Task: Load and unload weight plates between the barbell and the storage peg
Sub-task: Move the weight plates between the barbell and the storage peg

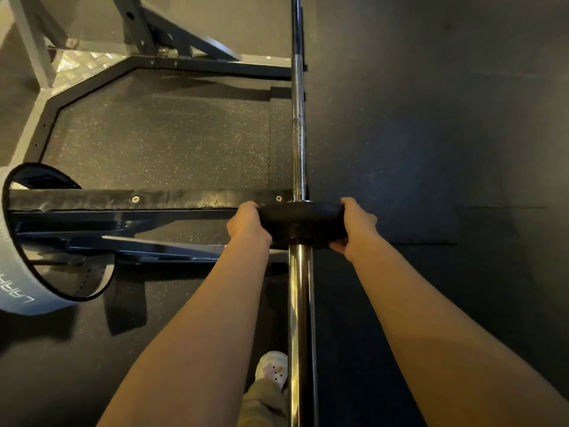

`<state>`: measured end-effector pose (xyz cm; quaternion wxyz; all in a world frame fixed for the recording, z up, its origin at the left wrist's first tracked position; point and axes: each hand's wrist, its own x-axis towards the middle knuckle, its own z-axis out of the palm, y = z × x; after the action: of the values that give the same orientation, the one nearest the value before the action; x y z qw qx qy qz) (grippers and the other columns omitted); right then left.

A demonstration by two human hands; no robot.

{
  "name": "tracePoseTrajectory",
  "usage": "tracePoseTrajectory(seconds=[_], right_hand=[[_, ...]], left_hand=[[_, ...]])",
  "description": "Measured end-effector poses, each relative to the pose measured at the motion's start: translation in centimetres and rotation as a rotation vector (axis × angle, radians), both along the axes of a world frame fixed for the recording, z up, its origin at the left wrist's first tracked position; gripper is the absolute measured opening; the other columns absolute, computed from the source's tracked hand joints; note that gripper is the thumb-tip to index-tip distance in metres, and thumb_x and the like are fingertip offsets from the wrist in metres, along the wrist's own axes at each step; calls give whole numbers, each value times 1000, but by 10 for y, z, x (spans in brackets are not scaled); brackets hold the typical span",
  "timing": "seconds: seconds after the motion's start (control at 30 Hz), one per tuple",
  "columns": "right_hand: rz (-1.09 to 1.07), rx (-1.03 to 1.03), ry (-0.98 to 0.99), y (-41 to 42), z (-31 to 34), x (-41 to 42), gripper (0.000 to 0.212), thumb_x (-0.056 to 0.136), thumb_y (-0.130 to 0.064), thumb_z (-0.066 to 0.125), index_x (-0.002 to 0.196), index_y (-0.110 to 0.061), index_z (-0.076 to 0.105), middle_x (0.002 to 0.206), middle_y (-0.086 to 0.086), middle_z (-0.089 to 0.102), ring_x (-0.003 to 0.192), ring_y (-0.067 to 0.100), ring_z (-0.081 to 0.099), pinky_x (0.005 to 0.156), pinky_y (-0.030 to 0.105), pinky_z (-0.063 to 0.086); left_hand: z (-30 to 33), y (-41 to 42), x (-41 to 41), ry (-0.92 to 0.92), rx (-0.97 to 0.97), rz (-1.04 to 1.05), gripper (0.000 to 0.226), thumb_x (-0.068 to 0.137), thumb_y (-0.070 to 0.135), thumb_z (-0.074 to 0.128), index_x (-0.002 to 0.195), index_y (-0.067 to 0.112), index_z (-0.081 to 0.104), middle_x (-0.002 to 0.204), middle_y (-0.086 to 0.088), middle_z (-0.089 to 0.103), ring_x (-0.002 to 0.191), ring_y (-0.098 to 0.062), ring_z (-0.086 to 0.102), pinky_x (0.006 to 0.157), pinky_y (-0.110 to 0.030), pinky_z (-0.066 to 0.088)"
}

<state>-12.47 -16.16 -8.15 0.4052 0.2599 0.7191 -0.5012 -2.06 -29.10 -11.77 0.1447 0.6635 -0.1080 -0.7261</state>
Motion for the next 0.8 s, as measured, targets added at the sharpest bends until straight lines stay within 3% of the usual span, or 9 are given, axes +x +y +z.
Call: tracePoseTrajectory(seconds=[0.07, 0.13, 0.2, 0.3, 0.47, 0.57, 0.63, 0.7, 0.8], right_hand=[[143, 18, 44, 16, 0, 4, 60, 92, -52, 53, 141, -28, 28, 125, 15, 51, 97, 30, 60, 66, 41, 53], [181, 45, 100, 34, 1, 16, 60, 92, -56, 50, 141, -28, 27, 125, 14, 52, 95, 29, 61, 67, 40, 51], [142, 11, 96, 45, 7, 34, 59, 94, -48, 54, 142, -29, 27, 125, 12, 52, 95, 28, 61, 74, 42, 52], [182, -64, 5, 57, 21, 66, 53, 95, -31, 58, 140, -21, 34, 115, 12, 55, 90, 27, 62, 69, 40, 52], [437, -236, -49, 67, 69, 122, 35, 95, -26, 57, 127, -10, 53, 105, 13, 65, 93, 27, 65, 74, 38, 54], [518, -341, -25, 67, 110, 156, 32, 96, -26, 55, 123, -10, 57, 108, 13, 67, 97, 27, 65, 74, 36, 52], [550, -397, -1, 65, 137, 179, 28, 97, -24, 54, 121, -10, 58, 111, 14, 66, 100, 27, 64, 77, 36, 52], [576, -453, 5, 65, 156, 198, 24, 98, -23, 53, 117, -9, 58, 107, 14, 66, 97, 27, 63, 77, 36, 53], [535, -549, -30, 61, 182, 231, 24, 98, -20, 52, 116, -7, 59, 104, 14, 66, 93, 26, 64, 78, 36, 52]], left_hand=[[3, 18, 24, 34, -102, -102, 46, 87, 36, 65, 127, 24, 45, 118, -8, 54, 107, -28, 54, 96, -52, 47], [4, 40, 62, 25, -125, -143, 45, 91, 38, 62, 131, 24, 46, 117, -7, 56, 106, -24, 56, 96, -48, 48], [4, 57, 103, -4, -92, -180, 34, 94, 28, 59, 127, 19, 53, 113, -9, 61, 102, -22, 60, 93, -41, 50], [11, 77, 159, -134, -140, -384, 22, 96, 21, 55, 116, 11, 58, 110, -12, 63, 103, -25, 60, 90, -40, 48], [64, 99, 213, -203, -422, -516, 15, 96, 16, 55, 111, 13, 58, 98, -9, 61, 92, -22, 58, 72, -30, 46], [99, 106, 237, -255, -616, -537, 22, 94, 17, 57, 116, 12, 61, 104, -11, 65, 93, -22, 63, 72, -28, 50], [124, 112, 259, -386, -781, -553, 22, 95, 20, 56, 115, 15, 64, 106, -7, 67, 92, -19, 64, 78, -30, 53], [146, 117, 283, -648, -933, -650, 20, 96, 24, 53, 109, 18, 67, 105, -2, 68, 95, -19, 63, 85, -33, 51], [176, 121, 330, -822, -1041, -684, 19, 96, 26, 50, 101, 21, 67, 99, -1, 68, 92, -19, 63, 82, -33, 51]])
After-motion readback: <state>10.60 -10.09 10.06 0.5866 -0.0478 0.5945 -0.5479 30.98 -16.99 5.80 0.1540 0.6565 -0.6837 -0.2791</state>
